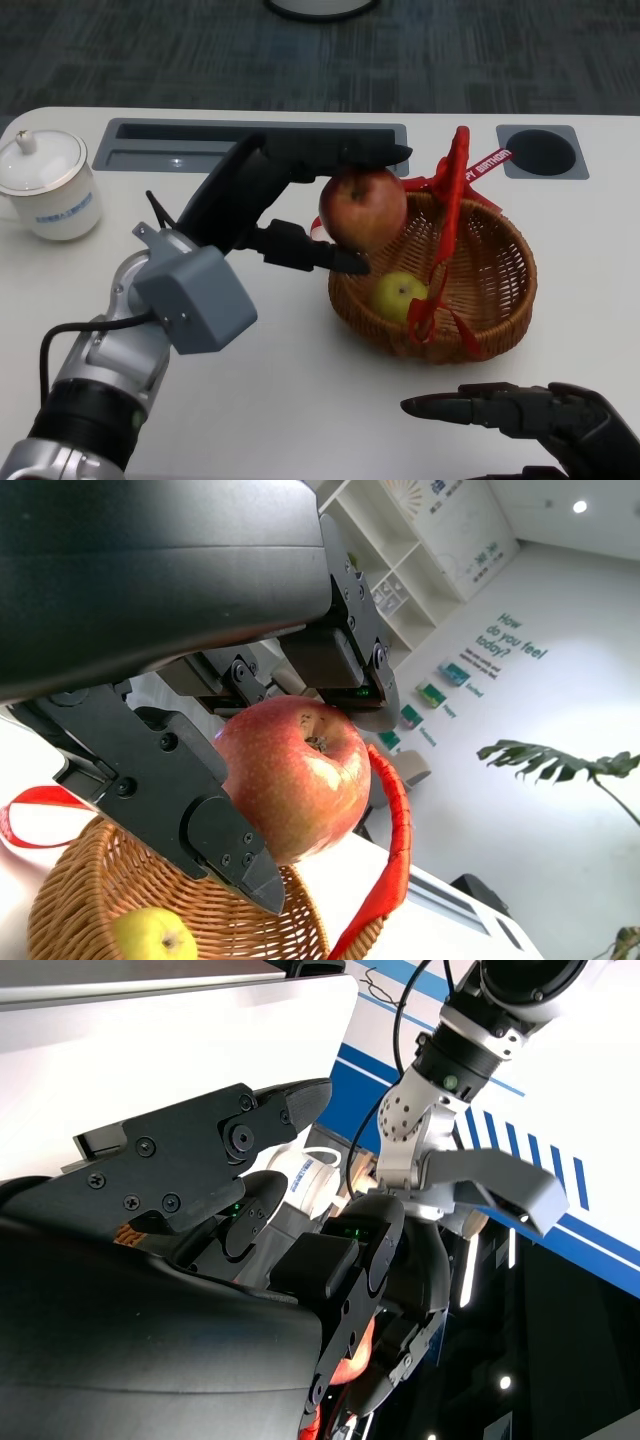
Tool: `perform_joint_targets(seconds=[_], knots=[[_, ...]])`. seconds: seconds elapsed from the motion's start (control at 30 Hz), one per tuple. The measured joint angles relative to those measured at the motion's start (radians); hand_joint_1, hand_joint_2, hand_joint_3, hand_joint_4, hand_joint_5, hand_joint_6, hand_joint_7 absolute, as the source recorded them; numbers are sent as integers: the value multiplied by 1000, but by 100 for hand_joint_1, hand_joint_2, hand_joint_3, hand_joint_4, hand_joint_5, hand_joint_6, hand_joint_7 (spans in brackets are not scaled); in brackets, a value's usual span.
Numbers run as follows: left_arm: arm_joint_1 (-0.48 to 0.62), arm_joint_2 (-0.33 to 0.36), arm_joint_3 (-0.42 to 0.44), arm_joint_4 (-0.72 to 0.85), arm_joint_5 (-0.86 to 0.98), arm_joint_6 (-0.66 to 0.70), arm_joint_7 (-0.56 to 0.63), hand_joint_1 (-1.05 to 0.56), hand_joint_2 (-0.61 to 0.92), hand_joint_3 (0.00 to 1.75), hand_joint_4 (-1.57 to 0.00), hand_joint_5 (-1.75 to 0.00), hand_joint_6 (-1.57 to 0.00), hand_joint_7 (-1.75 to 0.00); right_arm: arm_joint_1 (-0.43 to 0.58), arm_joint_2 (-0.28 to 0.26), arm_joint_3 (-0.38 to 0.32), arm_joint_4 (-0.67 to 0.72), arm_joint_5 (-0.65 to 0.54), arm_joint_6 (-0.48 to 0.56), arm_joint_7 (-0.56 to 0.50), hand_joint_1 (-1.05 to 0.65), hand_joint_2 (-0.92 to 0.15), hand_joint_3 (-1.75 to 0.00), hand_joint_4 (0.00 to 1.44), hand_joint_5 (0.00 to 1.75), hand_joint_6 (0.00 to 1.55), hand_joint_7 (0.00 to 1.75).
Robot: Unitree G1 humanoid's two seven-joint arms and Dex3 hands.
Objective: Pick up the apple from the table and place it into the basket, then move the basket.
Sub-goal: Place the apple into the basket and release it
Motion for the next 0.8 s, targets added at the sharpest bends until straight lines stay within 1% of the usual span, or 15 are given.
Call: perform_joint_targets(seconds=[0.23, 0.43, 0.63, 0.8], knots=[[-116, -41, -12, 199, 29, 0, -3, -17, 79, 0, -129, -1, -116, 0, 11, 5, 0, -6, -3, 2, -8, -35, -80, 0, 88, 0, 82, 0], [-173, -75, -33, 358, 78, -25, 31, -15, 79, 0, -128, 0, -115, 0, 19, 6, -2, -10, -2, 2, -11, -36, -81, 0, 89, 0, 82, 0], [-226, -101, -40, 464, 107, -39, 78, -17, 79, 0, -129, -1, -115, 0, 37, 5, -4, -29, -2, 2, -22, -37, -82, 0, 88, 0, 82, 0], [-232, -129, -46, 521, 126, -40, 118, -19, 78, 0, -130, -1, -116, 0, 50, 7, -5, -31, -8, 0, -33, -38, -81, 0, 89, 0, 82, 0]])
